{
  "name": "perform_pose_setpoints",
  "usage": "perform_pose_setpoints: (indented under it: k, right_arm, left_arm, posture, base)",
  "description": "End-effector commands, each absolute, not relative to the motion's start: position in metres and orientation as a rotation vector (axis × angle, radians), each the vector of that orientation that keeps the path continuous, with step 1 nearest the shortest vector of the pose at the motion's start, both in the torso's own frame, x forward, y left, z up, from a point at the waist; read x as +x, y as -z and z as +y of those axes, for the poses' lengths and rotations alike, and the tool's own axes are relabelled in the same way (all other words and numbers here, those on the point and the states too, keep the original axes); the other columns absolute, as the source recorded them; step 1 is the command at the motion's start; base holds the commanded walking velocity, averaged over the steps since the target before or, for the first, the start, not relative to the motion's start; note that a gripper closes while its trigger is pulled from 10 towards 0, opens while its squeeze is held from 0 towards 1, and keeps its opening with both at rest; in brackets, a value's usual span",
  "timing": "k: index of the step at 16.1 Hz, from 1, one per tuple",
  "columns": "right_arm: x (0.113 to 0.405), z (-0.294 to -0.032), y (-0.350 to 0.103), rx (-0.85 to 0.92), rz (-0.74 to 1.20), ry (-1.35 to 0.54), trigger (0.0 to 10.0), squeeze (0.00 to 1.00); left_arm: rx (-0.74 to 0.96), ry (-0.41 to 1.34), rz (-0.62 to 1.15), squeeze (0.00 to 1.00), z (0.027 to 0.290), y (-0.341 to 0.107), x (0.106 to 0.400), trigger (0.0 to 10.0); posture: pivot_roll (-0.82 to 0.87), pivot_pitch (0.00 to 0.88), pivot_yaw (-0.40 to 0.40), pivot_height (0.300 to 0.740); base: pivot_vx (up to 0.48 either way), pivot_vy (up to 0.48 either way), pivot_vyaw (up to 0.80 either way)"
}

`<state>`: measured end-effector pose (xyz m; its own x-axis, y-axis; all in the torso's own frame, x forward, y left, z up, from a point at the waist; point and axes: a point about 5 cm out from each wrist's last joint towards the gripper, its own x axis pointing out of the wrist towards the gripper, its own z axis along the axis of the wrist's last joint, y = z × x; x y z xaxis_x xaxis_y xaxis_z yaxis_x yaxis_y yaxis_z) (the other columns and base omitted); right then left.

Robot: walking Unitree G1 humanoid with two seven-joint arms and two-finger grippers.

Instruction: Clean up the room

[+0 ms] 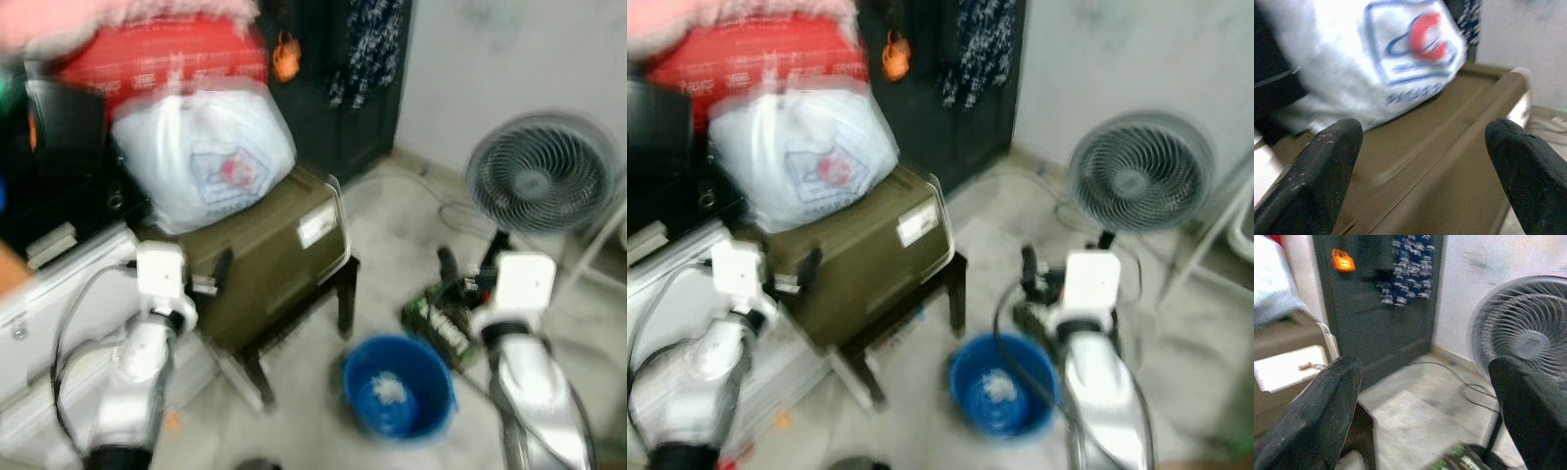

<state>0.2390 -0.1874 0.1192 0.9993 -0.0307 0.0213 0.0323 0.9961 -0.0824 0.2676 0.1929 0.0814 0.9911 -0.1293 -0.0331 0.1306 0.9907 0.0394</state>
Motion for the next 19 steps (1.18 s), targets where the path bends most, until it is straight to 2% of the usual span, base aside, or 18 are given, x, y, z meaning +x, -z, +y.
perform_pose_setpoints:
  k: [1, 19]
  right_arm:
    - [0.24, -0.189, -0.1222, -0.082, -0.029, 0.034, 10.0, 0.0]
    - [0.2398, -0.1848, -0.1212, -0.087, -0.021, -0.002, 10.0, 0.0]
  left_arm:
    - [0.05, 0.114, 0.045, 0.0, 0.1946, -0.0795, 0.2672, 10.0]
    - [0.071, 0.072, 0.062, 0.0, 0.2003, -0.075, 0.2621, 10.0]
  posture:
    - [-0.16, 0.0, 0.074, 0.74]
    - [-0.15, 0.0, 0.062, 0.74]
  base:
    - [0.0, 0.0, 0.8]
    - [0.0, 0.0, 0.8]
